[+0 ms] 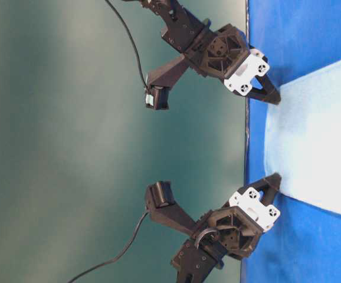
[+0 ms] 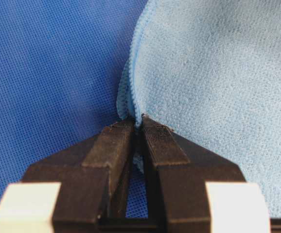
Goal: Fold the light blue towel.
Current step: 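Move both grippers to the top corners of the vertical strip and grasp, then pull the top corners down over the strip toward its bottom edge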
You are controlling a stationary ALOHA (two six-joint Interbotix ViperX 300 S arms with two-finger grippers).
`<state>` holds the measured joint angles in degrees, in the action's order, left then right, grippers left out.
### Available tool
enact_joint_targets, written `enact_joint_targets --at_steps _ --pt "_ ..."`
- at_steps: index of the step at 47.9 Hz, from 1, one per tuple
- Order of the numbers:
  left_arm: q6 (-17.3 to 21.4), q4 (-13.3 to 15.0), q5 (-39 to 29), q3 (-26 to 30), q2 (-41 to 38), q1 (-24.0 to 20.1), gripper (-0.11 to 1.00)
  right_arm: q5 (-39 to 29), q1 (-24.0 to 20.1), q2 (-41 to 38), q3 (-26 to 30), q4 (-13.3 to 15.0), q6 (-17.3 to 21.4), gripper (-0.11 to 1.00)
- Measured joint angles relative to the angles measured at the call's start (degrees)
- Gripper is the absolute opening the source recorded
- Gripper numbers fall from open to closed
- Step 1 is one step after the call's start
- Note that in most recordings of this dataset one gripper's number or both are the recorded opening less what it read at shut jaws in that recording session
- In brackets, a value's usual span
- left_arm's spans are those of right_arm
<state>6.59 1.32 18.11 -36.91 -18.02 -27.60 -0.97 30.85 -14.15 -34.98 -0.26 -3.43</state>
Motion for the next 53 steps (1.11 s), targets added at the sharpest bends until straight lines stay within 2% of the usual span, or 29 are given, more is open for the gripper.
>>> enact_joint_targets --at_steps 9,21,36,44,53 --pt "0.6 -0.1 -1.1 0.2 0.6 0.0 0.04 -0.6 0.1 1.2 0.1 0.3 -0.1 0.05" --pt "3.4 0.0 -1.7 0.7 3.9 -0.5 0.04 -2.7 0.4 5.9 0.1 1.2 -0.2 0.05" --pt "2.9 -0.1 -3.1 0.7 4.7 0.5 0.04 -5.2 0.4 7.1 0.1 1.2 0.6 0.05" --pt "2.6 -0.1 -6.6 -0.1 8.0 3.1 0.04 -7.2 -2.0 9.6 -0.7 1.3 1.1 0.05" --pt "2.9 -0.1 -11.3 -1.6 12.8 7.7 0.04 -10.0 -7.4 14.1 -2.4 0.8 2.6 0.05"
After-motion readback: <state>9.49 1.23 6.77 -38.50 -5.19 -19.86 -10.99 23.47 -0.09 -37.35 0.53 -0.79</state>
